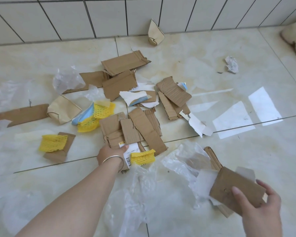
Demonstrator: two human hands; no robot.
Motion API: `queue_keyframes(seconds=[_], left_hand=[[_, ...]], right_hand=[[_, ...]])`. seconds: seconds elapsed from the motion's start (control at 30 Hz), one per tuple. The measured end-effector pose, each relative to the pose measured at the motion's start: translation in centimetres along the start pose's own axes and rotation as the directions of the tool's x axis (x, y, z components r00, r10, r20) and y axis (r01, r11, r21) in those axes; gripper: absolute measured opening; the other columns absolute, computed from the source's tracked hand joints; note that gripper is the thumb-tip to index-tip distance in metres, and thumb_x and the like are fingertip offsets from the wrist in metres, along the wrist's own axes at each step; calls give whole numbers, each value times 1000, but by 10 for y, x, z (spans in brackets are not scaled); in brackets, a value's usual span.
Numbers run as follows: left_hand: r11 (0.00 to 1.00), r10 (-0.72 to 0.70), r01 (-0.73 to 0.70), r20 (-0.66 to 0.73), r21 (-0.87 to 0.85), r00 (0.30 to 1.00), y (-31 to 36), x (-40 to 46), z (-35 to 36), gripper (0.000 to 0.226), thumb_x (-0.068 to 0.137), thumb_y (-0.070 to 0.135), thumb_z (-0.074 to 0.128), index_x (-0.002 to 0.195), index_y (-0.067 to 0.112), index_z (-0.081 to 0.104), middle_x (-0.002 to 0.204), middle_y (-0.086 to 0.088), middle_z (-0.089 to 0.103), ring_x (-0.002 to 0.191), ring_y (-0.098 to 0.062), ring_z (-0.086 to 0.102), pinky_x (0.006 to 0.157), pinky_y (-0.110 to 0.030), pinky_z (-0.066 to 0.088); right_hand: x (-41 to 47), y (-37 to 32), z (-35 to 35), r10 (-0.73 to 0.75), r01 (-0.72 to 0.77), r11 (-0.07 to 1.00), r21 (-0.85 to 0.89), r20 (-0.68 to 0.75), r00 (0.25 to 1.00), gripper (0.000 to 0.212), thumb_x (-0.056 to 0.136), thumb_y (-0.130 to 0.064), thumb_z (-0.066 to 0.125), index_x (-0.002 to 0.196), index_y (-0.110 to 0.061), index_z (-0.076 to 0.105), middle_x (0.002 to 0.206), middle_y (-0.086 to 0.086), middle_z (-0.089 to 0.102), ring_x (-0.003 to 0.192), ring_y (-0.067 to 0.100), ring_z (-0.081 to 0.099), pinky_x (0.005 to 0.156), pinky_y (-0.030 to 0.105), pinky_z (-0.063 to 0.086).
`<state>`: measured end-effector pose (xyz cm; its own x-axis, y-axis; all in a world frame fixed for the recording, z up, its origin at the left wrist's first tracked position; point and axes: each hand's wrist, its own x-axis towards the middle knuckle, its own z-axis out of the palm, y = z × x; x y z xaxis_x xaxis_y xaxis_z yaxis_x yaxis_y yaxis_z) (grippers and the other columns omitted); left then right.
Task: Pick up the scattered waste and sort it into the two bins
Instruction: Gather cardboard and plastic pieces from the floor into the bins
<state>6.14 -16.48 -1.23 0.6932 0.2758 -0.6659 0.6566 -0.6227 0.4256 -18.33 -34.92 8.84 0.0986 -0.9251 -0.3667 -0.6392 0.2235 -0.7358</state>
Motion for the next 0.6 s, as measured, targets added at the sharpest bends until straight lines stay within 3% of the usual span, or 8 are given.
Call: queue_keyframes(seconds=[0.07,0.1,0.17,0.2,0.3,0.4,0.47,0.6], left_hand=[[996,-33,36,37,-81,999,-2,4,-8,46,71,34,78,101,2,64,113,-19,66,106,-35,61,89,-36,47],[994,-46,50,49,-101,998,-2,6,-15,45,71,34,77,101,2,65,111,-19,67,104,-36,61,90,-36,47],[994,-50,55,60,-91,997,-6,10,-29,42,73,32,76,100,2,65,110,-19,67,102,-36,62,90,-36,47],[995,-47,52,51,-85,998,-7,11,-37,37,75,31,74,98,4,65,109,-18,68,101,-36,63,89,-36,47],[997,-37,37,14,-61,999,-10,16,-60,27,78,32,70,91,9,64,107,-17,69,97,-36,64,89,-38,49],[999,-27,27,6,-31,1000,-14,16,-80,38,79,34,68,101,2,64,108,-20,68,98,-38,63,89,-40,50],[998,-28,28,7,-61,1000,-20,17,-92,42,80,33,69,104,0,63,108,-21,67,96,-39,63,87,-40,50],[993,45,-38,58,-116,997,-30,16,-119,21,84,27,66,92,8,65,95,-18,70,83,-35,65,72,-36,51]], right_hand=[[14,-2,3,105,-114,992,51,160,981,39,77,-13,73,113,-19,58,103,13,66,91,25,63,75,17,52],[19,-5,9,147,-166,985,55,256,955,27,77,-18,73,103,-13,65,101,11,71,94,28,65,79,24,56],[23,-17,32,169,-173,985,-25,386,907,25,75,-32,73,88,-11,72,90,6,76,93,27,69,93,42,51],[21,-28,50,163,-161,986,-43,429,888,24,76,-34,72,86,-12,72,87,4,76,89,25,70,91,43,51],[9,-70,118,105,-121,993,-8,559,823,11,83,-24,68,91,-16,68,84,0,70,81,18,66,71,28,51],[3,-88,189,14,78,990,-120,623,782,31,84,-26,67,109,-9,65,91,2,66,87,22,63,76,29,50],[3,-86,224,-58,271,931,-245,632,773,38,84,-30,65,114,-7,62,108,6,63,99,26,59,83,31,49],[4,-76,259,-221,598,603,-529,609,762,42,88,-35,58,122,-12,57,134,7,41,121,29,39,101,40,40]])
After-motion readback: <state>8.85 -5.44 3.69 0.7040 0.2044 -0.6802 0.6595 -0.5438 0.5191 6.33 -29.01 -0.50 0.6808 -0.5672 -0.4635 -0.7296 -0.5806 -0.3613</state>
